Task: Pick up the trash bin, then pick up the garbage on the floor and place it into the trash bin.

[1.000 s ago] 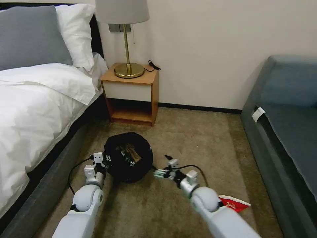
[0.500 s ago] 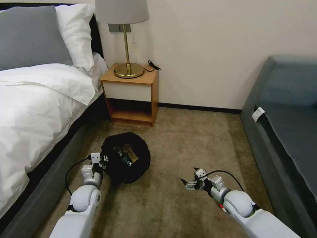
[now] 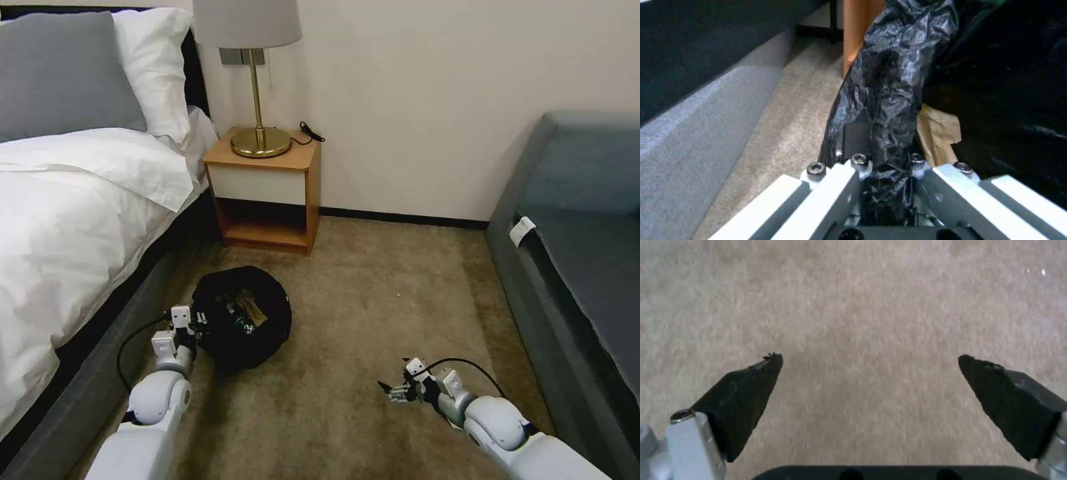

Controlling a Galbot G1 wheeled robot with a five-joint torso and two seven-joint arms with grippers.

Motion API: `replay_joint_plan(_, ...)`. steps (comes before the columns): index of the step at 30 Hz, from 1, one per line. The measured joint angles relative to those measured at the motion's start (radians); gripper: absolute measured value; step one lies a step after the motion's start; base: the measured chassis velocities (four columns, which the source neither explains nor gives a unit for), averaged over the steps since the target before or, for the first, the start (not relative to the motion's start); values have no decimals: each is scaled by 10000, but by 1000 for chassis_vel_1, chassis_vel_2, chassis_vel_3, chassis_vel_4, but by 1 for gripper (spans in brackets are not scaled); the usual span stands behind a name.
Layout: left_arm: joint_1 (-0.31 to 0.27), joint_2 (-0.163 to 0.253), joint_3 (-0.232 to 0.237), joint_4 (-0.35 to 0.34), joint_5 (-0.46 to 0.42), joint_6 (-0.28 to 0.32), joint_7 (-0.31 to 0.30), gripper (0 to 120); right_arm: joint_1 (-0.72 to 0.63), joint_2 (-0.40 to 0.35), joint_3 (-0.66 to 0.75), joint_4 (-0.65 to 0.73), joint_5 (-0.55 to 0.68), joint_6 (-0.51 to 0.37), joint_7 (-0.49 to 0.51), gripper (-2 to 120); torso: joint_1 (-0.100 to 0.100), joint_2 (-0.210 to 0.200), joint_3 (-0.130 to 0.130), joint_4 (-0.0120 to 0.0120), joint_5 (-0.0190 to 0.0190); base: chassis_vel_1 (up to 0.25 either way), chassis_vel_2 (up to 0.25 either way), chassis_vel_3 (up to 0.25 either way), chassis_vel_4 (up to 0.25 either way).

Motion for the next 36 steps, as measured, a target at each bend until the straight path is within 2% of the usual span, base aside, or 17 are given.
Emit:
replay_joint_plan(11, -124, 297, -11, 132, -198, 125, 64, 0, -952, -612, 557, 513, -65, -285, -233, 100, 0, 0, 0, 0, 1, 0, 0, 0, 0)
replay_joint_plan(26, -31, 862, -328, 97, -535, 168, 82, 0, -1670, -1302, 1024, 678, -45, -477, -279, 100, 0, 1, 0, 1, 0, 0, 0, 0, 0)
replay_joint_plan(36, -126, 892, -273, 98, -566, 236, 91, 0, -1814, -1427, 1492, 204, -220, -511, -504, 100, 0, 0, 0, 1, 2, 0, 0, 0, 0)
